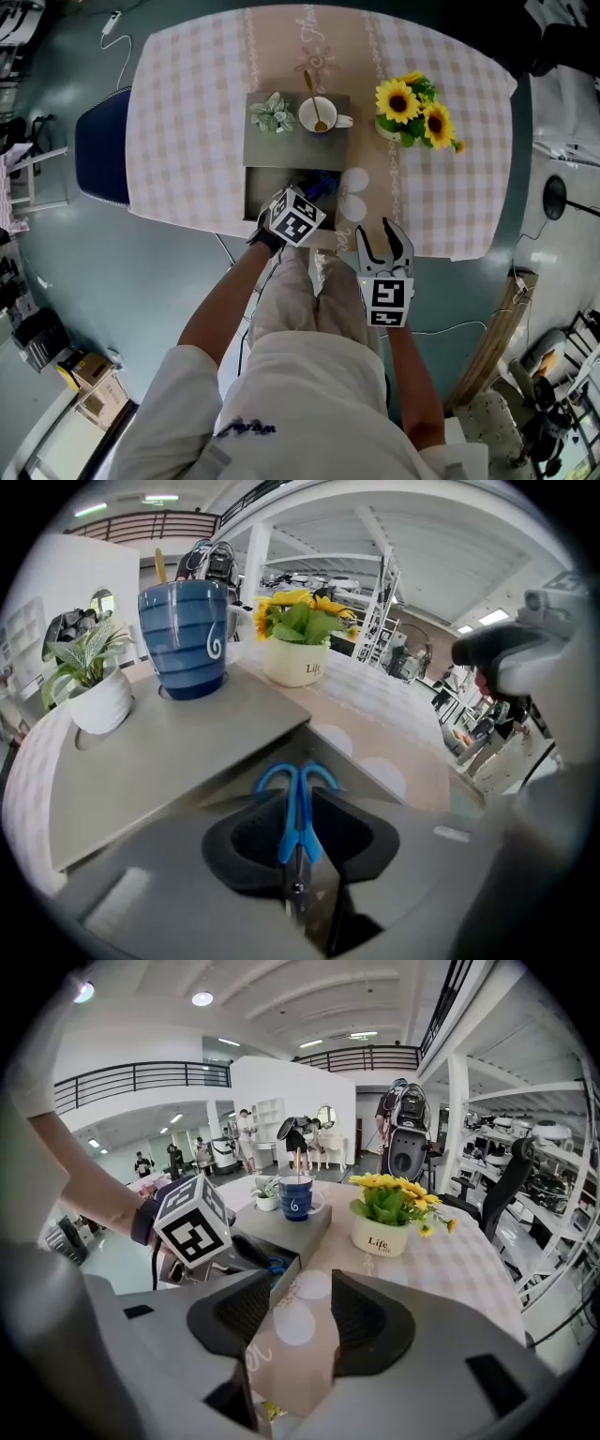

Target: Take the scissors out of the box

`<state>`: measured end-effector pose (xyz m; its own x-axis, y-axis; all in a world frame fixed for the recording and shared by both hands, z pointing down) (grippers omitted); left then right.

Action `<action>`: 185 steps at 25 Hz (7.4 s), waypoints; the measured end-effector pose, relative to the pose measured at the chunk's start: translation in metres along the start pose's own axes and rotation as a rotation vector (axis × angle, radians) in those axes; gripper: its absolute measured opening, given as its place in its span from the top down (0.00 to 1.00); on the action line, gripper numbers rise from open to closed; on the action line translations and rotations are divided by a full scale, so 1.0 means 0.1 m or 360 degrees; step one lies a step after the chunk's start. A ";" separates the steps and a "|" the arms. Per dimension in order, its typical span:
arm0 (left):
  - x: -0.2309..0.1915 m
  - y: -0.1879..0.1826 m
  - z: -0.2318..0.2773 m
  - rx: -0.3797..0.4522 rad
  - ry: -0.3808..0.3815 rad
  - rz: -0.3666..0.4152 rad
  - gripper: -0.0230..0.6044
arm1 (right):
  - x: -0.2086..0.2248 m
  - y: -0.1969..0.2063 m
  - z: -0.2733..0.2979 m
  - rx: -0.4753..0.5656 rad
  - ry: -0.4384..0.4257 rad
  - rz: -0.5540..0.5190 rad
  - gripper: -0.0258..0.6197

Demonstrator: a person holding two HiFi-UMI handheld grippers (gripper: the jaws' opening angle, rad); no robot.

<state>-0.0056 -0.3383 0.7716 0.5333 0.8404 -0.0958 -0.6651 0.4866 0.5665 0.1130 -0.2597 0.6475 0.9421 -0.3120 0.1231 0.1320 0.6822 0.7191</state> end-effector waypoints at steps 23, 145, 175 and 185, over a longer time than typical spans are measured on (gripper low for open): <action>0.06 0.07 -0.03 -0.0036 -0.0043 0.0065 0.82 | 0.08 -0.05 -0.02 0.0005 0.0117 0.0035 0.96; 0.51 -2.02 -3.50 0.1159 -0.0668 0.0165 0.83 | 0.04 -2.27 -1.97 0.0917 0.0046 -0.0045 0.95; 0.60 -2.02 -3.45 0.1145 -0.0663 0.0164 0.83 | 0.16 -2.13 -2.11 0.0920 0.0077 -0.0005 0.95; 0.66 -2.00 -3.40 0.1133 -0.0648 0.0169 0.83 | 0.24 -2.02 -2.16 0.0916 0.0109 0.0025 0.95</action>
<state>-0.0147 -0.2989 0.3739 0.7250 0.6546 0.2143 -0.3056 0.0268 0.9518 0.1751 -0.2623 0.3573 0.9628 -0.2484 0.1060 -0.0530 0.2108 0.9761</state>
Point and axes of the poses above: the fingertips, and each gripper's own axes: z forward along the fingers, x to its right, y out of its underside, the point moved 4 cm from there along -z, backward along the fingers, and after that the axes turned 6 degrees about z, right-handed, at the moved point
